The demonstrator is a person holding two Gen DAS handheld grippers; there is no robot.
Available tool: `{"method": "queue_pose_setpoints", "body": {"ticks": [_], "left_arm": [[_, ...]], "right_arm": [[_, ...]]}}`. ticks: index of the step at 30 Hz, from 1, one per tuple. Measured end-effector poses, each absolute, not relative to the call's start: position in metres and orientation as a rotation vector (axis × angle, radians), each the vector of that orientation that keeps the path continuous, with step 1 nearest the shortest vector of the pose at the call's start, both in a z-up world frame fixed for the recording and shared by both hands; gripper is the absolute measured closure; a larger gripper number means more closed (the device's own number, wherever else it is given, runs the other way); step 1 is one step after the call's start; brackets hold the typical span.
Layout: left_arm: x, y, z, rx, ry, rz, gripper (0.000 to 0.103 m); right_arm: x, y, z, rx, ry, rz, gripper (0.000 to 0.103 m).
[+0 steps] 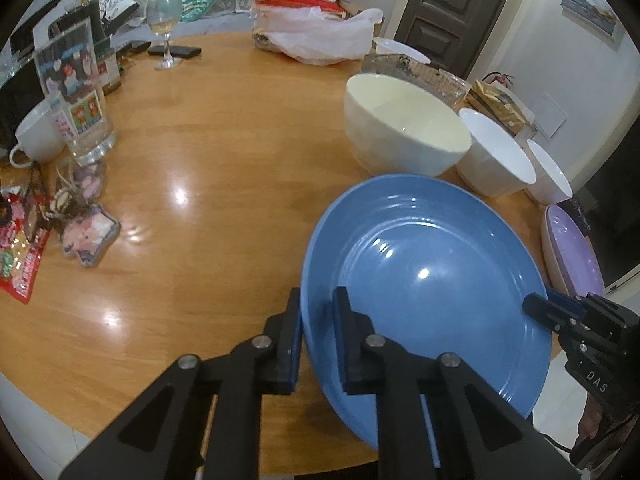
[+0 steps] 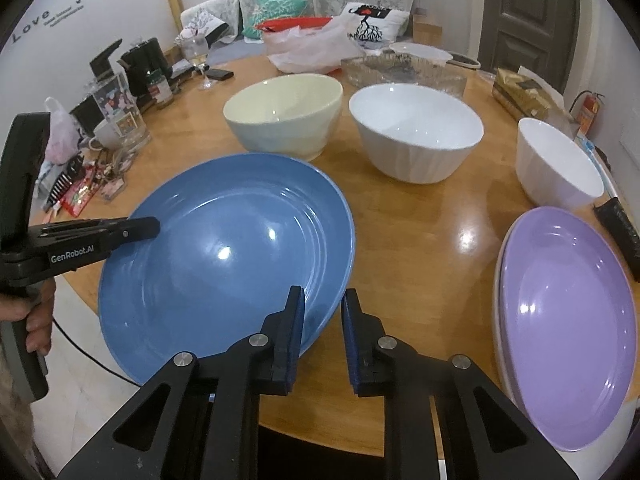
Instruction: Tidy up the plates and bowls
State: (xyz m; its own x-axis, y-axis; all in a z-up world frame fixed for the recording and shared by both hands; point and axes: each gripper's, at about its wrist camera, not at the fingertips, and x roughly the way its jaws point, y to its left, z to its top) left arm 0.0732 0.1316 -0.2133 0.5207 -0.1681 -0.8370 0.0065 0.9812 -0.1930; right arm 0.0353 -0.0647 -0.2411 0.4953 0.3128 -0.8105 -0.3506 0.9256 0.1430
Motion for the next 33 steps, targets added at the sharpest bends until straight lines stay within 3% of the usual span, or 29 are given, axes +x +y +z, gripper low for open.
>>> {"method": "queue_pose_setpoints", "body": {"ticks": [18,33], "left_arm": [[0.067,0.084,-0.158,-0.085,0.928,-0.122,0.092],[0.09,-0.02,-0.142,0.045,0.925,-0.23,0.092]], "right_arm": [[0.016,-0.114,-0.208,0.024,0.857,0.379,0.089],[0.006,-0.208,-0.204,0.12,0.812,0.262,0.089]]}}
